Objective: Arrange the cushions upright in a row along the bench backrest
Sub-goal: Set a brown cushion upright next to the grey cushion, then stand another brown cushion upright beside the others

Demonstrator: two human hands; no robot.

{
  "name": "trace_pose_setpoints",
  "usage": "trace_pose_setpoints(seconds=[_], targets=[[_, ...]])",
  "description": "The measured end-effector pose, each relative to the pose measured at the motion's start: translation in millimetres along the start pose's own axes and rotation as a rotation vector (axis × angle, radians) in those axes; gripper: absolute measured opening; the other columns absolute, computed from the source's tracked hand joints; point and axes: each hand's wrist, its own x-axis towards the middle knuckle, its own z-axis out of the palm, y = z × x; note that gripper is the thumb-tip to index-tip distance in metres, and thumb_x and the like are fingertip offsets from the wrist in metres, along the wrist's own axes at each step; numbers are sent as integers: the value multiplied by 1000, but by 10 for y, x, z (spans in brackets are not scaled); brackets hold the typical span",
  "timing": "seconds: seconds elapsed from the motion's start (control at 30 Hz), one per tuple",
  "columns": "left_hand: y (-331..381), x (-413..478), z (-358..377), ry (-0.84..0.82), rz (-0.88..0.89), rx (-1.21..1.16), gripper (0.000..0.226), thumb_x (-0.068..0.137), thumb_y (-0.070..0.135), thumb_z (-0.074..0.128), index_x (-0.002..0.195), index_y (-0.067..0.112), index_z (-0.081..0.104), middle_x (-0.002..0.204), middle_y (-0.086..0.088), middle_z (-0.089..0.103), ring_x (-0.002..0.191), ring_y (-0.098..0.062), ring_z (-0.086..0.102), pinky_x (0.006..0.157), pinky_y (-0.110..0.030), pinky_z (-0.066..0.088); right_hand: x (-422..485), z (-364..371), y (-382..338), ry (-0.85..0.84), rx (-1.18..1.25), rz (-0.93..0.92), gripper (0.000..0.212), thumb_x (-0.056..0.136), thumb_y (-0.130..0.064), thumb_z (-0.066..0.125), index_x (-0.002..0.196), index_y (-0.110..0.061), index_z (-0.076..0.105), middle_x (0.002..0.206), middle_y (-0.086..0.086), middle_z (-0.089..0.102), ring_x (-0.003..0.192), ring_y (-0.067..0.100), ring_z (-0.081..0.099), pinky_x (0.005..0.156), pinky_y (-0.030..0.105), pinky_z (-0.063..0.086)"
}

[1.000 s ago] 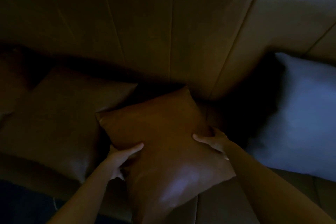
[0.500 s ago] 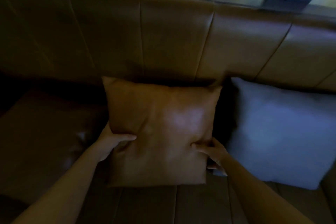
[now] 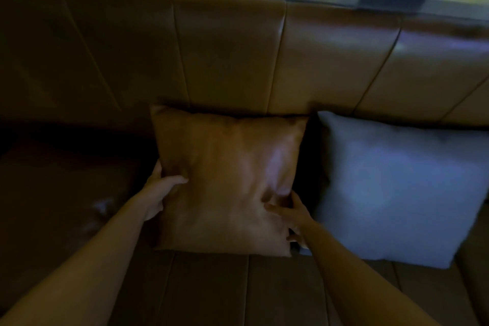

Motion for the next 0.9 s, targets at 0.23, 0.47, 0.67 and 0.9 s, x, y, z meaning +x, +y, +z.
trace_pose_setpoints(seconds=[0.23, 0.47, 0.67, 0.9], targets=[[73, -264, -90, 22, -30, 143, 94, 85, 19, 69, 153, 38, 7, 161, -1, 18, 144, -30, 27, 115, -49, 25, -202, 49, -146, 45, -103, 13, 89, 82, -12, 73, 154, -19, 20, 150, 13, 41, 136, 36, 39, 107, 46, 35], [103, -554, -480, 35, -91, 296, 77, 89, 23, 64, 153, 24, 22, 160, -6, 22, 144, -30, 27, 113, -44, 27, -463, 247, -339, 151, -168, 5, 63, 80, -13, 71, 138, -20, 47, 135, 9, 56, 108, 29, 57, 88, 42, 51], [47, -683, -1092, 148, -107, 334, 58, 89, 18, 64, 143, 8, 44, 141, -16, 51, 126, -32, 52, 105, -39, 41, -718, 778, -445, 83, -222, -12, 54, 92, -10, 57, 143, -9, 41, 90, 5, 55, 68, 19, 48, 65, 30, 43], [-110, -736, -1965, 171, -68, 319, 63, 90, 11, 62, 146, 4, 35, 141, -17, 49, 127, -33, 51, 92, -28, 42, -1099, 1927, -226, -2, -259, 58, 52, 95, -18, 55, 142, -2, 40, 104, 14, 59, 83, 24, 54, 84, 41, 52]])
